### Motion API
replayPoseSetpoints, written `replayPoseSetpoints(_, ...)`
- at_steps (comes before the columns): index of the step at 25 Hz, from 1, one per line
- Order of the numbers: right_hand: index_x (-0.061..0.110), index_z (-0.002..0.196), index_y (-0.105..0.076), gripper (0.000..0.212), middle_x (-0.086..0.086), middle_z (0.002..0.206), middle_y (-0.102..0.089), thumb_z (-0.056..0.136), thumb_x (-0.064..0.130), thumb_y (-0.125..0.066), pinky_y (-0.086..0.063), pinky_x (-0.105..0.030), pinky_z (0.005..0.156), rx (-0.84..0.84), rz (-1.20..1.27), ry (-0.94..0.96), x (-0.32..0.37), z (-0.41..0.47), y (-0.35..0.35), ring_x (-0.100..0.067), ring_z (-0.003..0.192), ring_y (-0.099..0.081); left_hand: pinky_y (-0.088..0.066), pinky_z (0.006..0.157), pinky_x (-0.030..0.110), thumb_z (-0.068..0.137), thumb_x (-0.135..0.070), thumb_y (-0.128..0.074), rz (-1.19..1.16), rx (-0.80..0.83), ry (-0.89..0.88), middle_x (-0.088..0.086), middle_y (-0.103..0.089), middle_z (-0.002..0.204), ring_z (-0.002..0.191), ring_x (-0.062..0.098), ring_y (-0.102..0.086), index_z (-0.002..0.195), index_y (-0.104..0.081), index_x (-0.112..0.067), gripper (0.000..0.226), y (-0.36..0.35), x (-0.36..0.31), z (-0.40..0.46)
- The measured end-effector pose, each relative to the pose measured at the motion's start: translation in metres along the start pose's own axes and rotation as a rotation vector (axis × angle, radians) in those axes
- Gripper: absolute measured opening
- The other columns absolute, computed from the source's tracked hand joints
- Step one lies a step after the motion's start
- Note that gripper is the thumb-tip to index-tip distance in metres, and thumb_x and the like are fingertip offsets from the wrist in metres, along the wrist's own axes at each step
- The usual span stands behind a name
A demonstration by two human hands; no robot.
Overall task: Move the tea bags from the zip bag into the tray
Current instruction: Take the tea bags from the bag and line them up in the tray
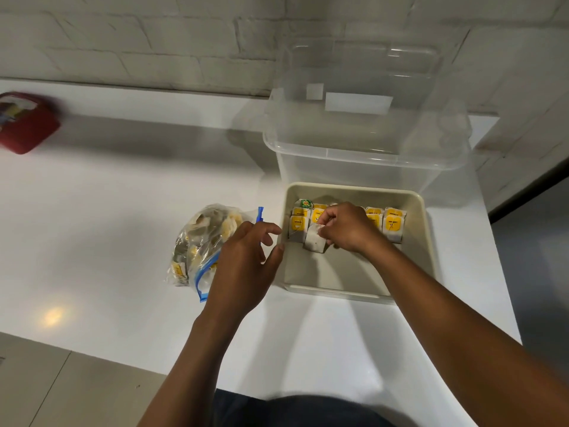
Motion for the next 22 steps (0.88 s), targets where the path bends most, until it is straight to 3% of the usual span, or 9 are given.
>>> replayPoseSetpoints(2,0.021,0.08,-0.07,0.01,-0.006,0.089,-0.072,0.082,0.012,-0.072,-0.06,-0.043,0.076,-0.038,-0.064,0.016,0.001,0.006,-0.002,-0.025,0.082,-0.07,-0.05,0.064,0.024,0.088,-0.023,-0.072,-0.011,0.012,-0.005,-0.009,-0.059,0.085,0.063,0.006,-0.058,0.104,-0.067,-0.026,0.016,0.0,0.0,0.0)
replayPoseSetpoints(6,0.02,0.077,-0.071,0.007,-0.004,0.089,-0.072,0.081,0.015,-0.07,-0.053,-0.028,0.072,-0.162,-0.192,0.025,0.001,0.01,-0.002,-0.024,0.083,-0.066,-0.047,0.063,0.018,0.088,-0.022,-0.072,-0.027,0.025,-0.002,-0.011,-0.059,0.085,0.066,0.005,-0.059,0.101,-0.068,-0.026,0.014,-0.001,0.001,-0.001)
replayPoseSetpoints(12,0.023,0.086,-0.068,0.01,-0.004,0.094,-0.07,0.083,0.032,-0.069,-0.049,-0.029,0.067,-0.202,-0.338,-0.005,0.001,0.009,-0.003,-0.027,0.084,-0.066,-0.045,0.062,0.013,0.088,-0.023,-0.072,-0.042,0.034,-0.002,-0.013,-0.06,0.084,0.068,0.007,-0.059,0.1,-0.068,-0.028,0.014,-0.001,0.002,-0.002)
replayPoseSetpoints(16,0.018,0.098,-0.067,0.019,-0.007,0.098,-0.069,0.088,0.034,-0.069,-0.045,-0.03,0.067,-0.296,-0.4,0.031,0.01,-0.001,0.008,-0.031,0.092,-0.065,-0.046,0.063,0.014,0.089,-0.026,-0.07,-0.037,0.041,0.014,-0.014,-0.061,0.084,0.067,0.005,-0.06,0.101,-0.068,-0.028,0.013,0.0,0.003,-0.004)
replayPoseSetpoints(18,0.017,0.093,-0.068,0.016,-0.008,0.09,-0.069,0.091,0.033,-0.065,-0.048,-0.03,0.066,-0.326,-0.369,0.088,0.016,-0.007,0.012,-0.031,0.087,-0.065,-0.049,0.063,0.017,0.09,-0.026,-0.069,-0.036,0.042,0.018,-0.014,-0.062,0.084,0.068,0.005,-0.06,0.102,-0.068,-0.028,0.012,0.0,0.003,-0.005)
replayPoseSetpoints(22,0.026,0.079,-0.077,0.017,0.002,0.083,-0.071,0.086,0.025,-0.061,-0.057,-0.036,0.068,-0.035,-0.336,0.175,0.016,-0.021,-0.002,-0.024,0.08,-0.065,-0.051,0.064,0.021,0.09,-0.026,-0.069,-0.04,0.044,0.014,-0.014,-0.062,0.083,0.068,0.007,-0.061,0.101,-0.069,-0.028,0.011,-0.002,0.003,-0.006)
Point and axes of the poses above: each hand's wrist, its own z-axis towards the middle knuckle, its own y-axis out of the back of the hand, x = y × z, the point moved 4 cm from there along z, towards the middle knuckle
